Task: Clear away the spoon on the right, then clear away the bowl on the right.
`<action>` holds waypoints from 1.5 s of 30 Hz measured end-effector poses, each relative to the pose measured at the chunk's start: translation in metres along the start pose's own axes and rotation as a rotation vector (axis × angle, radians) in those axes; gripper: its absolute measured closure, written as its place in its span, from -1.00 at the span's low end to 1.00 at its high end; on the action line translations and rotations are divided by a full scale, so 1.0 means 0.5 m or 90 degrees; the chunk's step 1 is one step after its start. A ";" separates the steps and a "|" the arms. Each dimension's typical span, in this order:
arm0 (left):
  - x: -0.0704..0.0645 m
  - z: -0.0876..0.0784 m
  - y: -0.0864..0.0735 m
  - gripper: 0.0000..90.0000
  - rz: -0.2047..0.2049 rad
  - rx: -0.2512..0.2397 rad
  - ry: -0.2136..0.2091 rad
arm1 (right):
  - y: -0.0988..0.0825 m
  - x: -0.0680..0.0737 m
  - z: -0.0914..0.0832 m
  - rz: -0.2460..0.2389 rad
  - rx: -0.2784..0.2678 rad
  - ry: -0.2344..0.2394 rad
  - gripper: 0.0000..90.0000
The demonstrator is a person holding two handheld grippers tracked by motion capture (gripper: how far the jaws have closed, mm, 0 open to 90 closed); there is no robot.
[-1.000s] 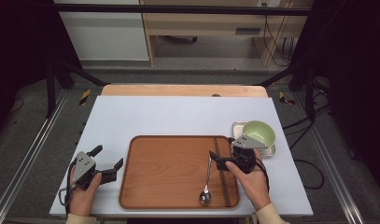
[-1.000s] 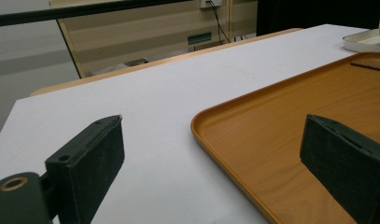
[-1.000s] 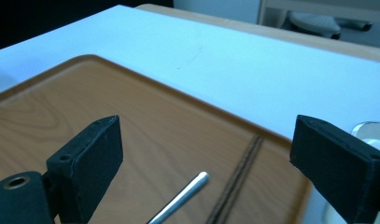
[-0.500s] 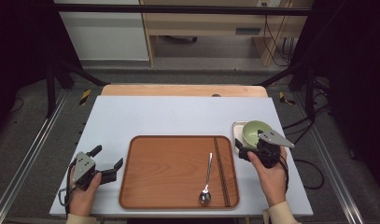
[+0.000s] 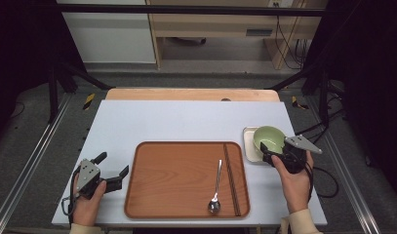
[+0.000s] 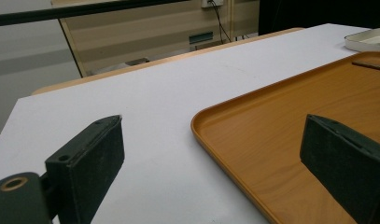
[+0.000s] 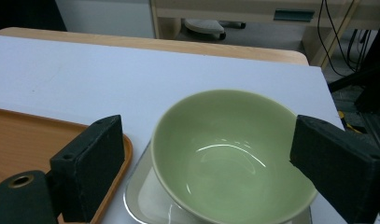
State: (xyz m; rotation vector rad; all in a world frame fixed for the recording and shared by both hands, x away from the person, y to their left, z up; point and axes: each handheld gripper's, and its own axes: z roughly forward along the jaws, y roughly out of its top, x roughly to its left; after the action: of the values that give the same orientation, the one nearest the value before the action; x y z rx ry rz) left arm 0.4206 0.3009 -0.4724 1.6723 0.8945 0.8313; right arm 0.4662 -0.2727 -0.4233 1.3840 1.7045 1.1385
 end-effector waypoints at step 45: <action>-0.002 -0.004 -0.001 -0.87 0.000 0.001 0.006 | 0.032 -0.156 0.102 0.097 0.233 0.019 0.33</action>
State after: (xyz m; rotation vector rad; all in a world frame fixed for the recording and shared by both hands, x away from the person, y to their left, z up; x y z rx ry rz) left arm 0.4182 0.3009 -0.4723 1.6709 0.9017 0.8383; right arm 0.5355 -0.3362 -0.4318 1.7505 1.9252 0.9606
